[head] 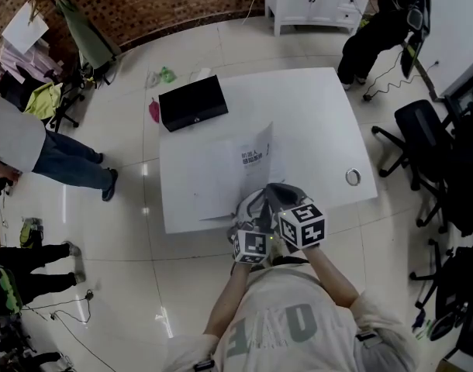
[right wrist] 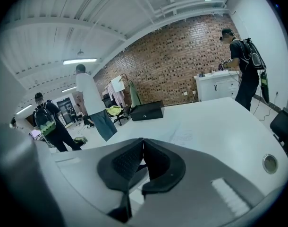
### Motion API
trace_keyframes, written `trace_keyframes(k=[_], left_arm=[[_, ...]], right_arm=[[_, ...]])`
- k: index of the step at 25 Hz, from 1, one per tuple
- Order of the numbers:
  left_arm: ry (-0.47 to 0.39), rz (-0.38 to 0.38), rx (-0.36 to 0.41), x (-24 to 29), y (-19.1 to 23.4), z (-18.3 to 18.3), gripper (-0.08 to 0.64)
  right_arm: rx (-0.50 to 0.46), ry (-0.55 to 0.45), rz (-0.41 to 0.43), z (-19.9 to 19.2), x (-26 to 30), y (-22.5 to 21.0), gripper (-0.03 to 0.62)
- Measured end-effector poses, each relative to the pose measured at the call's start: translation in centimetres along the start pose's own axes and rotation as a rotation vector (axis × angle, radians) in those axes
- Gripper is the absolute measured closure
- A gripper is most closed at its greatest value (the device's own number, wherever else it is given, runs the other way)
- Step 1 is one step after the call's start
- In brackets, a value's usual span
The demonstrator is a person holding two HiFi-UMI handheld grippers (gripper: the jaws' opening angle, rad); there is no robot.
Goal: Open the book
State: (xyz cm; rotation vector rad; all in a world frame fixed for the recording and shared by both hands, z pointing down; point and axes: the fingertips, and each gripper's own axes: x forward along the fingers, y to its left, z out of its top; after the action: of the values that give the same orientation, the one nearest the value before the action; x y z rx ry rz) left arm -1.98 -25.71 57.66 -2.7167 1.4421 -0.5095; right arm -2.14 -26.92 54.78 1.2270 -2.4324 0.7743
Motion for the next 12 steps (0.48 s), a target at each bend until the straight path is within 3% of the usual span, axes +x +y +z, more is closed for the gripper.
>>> trace_keyframes(k=[4, 7, 12], left_arm=[[0.022, 0.031, -0.017, -0.2, 0.9, -0.3, 0.529], [0.009, 0.061, -0.036, -0.7, 1.8, -0.2, 0.529], [-0.043, 0.104, -0.065, -2.1, 3.2, 0.3, 0.529]], right_arm=[[0.007, -0.069, 0.001, 1.2, -0.6, 0.4, 0.588], [-0.016, -0.144, -0.024, 2.6, -1.6, 0.2, 0.588], [0.038, -0.115, -0.092, 0.5, -1.6, -2.6, 0.588]])
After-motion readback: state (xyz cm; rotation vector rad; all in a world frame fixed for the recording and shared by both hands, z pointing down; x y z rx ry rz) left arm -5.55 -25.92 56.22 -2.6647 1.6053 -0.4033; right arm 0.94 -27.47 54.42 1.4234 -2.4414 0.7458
